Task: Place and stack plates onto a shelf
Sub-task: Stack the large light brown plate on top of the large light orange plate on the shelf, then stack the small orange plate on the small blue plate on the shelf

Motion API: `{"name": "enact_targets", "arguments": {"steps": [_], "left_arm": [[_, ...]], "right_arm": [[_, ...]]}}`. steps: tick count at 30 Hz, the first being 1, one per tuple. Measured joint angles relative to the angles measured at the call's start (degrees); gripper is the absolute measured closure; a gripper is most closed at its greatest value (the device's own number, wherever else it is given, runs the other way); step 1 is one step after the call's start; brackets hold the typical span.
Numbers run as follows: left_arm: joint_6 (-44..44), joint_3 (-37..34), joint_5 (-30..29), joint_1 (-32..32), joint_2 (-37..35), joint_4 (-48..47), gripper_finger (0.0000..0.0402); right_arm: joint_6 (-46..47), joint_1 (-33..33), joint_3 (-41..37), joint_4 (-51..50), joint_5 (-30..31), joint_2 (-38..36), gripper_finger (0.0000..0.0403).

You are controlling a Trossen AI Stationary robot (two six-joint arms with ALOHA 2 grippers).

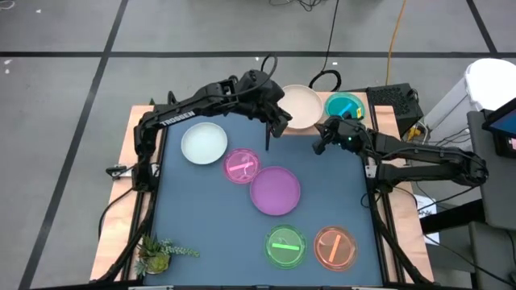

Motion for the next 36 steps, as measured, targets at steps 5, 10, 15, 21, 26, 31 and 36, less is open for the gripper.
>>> {"name": "enact_targets", "arguments": {"steps": [5, 10, 15, 21, 26, 31, 36], "left_arm": [[2.5, -0.1, 0.1, 0.5, -0.4, -6.9, 0.0348], [5.3, -0.1, 0.1, 1.3, -0.9, -13.0, 0.0348], [9.6, -0.1, 0.3, 2.2, -1.2, -16.5, 0.0348], [13.1, -0.1, 0.5, 3.1, -1.2, -17.0, 0.0348], [14.7, -0.1, 0.4, 3.5, -1.2, -17.2, 0.0348], [13.8, -0.1, 0.5, 2.5, -1.2, -16.6, 0.0348], [13.5, -0.1, 0.7, -0.5, -1.2, -15.3, 0.0348]], "right_arm": [[1.9, 0.0, 0.5, -0.4, -3.8, -2.3, 0.0403], [6.6, 0.0, 2.3, -1.6, -8.1, -3.7, 0.0403], [11.7, 0.3, 5.4, -5.9, -12.2, -3.7, 0.0403], [16.1, 2.4, 11.0, -16.4, -13.6, -3.6, 0.0403], [19.2, 4.5, 15.8, -25.3, -13.6, -3.6, 0.0403], [24.6, 7.0, 19.7, -33.8, -14.3, -3.6, 0.0403], [29.0, 9.5, 21.9, -40.0, -20.7, -3.6, 0.0403]]}}
